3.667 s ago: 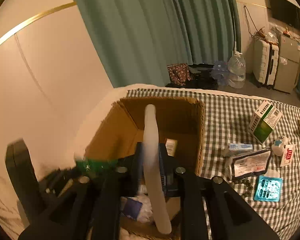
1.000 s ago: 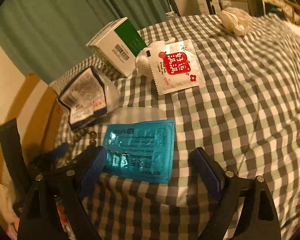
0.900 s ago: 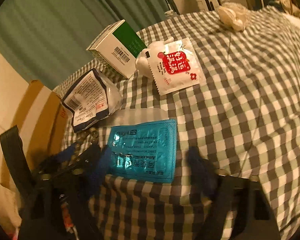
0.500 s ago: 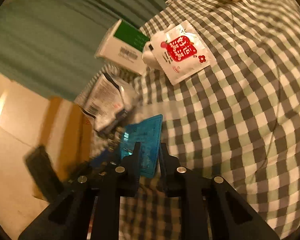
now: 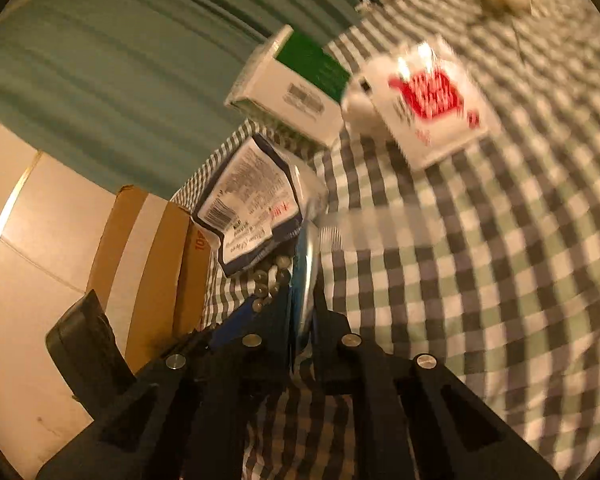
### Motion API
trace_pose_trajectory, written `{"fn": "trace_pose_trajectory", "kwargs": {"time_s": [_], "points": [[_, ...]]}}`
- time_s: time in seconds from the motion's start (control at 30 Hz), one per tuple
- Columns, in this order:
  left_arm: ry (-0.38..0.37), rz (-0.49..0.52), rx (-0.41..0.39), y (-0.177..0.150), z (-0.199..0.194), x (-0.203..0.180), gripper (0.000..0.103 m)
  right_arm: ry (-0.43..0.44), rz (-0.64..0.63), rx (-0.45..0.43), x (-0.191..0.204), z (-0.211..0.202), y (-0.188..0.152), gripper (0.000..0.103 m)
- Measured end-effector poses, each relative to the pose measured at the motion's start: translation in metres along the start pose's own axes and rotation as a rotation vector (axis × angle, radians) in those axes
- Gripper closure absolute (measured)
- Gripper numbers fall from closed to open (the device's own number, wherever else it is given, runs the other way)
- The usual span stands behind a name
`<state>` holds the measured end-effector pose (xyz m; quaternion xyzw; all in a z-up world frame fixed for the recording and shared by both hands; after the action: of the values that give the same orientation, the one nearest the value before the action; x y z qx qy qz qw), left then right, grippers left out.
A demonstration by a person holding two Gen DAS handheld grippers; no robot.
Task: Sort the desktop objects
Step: 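Grasp the teal blister pack with the right gripper while the left grasps the bead bracelet, then carry the blister pack and bracelet over the cardboard box with both grippers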
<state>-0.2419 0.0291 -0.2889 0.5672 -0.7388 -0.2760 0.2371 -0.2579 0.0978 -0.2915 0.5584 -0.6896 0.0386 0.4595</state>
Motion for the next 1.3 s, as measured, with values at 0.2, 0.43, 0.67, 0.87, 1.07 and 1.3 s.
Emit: {"fn": "trace_pose_trajectory", "kwargs": {"time_s": [0.2,0.43,0.67,0.87,1.07,1.3], "points": [[-0.062,-0.055,0.014,0.0,-0.01,0.0,0.081,-0.092,-0.087,-0.056,0.005,-0.033,0.008,0.095],[-0.108,-0.05,-0.024,0.005,-0.042,-0.013,0.092,-0.179,-0.161,-0.066,0.01,-0.063,0.006,0.095],[-0.135,-0.048,0.002,0.001,-0.043,-0.016,0.092,-0.2,-0.192,-0.098,0.026,-0.079,0.005,0.095],[-0.167,-0.114,0.059,-0.009,-0.036,-0.008,0.092,-0.208,-0.194,-0.109,0.029,-0.096,-0.001,0.095],[-0.215,-0.094,0.006,0.01,-0.07,-0.021,0.092,-0.211,-0.187,-0.122,0.031,-0.114,0.0,0.095],[-0.241,-0.047,-0.072,0.044,-0.128,-0.027,0.092,-0.217,-0.205,-0.185,0.053,-0.149,0.007,0.095]]}}
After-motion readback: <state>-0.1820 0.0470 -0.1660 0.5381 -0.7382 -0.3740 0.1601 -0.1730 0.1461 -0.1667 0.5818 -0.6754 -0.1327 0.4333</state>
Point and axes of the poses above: each gripper's, at about its wrist camera, not at the fingertips, and z roughly the way its jaws point, x to its left, y to its top, the point moved 6 cm from there along z, roughly the way its jaws point, and after that the axes turned 1 degree about -x, right-handed, at the moved point
